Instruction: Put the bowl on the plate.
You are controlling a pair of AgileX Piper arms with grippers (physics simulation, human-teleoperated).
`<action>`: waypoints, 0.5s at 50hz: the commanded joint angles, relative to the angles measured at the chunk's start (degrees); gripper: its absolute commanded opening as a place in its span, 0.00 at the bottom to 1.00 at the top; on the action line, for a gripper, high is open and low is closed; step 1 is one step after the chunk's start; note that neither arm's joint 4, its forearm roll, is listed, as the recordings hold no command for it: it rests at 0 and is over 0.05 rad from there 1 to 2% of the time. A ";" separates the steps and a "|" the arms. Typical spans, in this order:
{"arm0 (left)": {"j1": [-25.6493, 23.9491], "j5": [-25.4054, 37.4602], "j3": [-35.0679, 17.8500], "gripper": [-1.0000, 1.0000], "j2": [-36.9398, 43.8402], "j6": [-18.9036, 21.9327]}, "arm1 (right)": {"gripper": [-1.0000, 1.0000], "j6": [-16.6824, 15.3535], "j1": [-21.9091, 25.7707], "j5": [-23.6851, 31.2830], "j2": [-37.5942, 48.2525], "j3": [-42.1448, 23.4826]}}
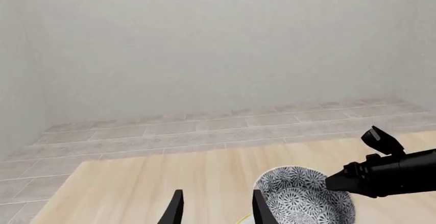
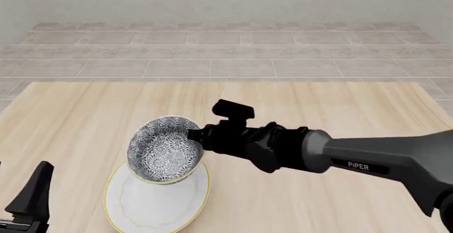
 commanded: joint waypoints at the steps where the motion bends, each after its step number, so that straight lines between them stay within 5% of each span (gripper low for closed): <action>1: -0.02 0.10 -0.17 1.00 0.00 -0.05 | 0.00 0.58 0.36 -1.02 0.69 -0.20; 25: -0.28 0.24 -0.29 1.00 0.00 -0.02 | 0.00 1.52 1.34 -2.46 2.15 0.19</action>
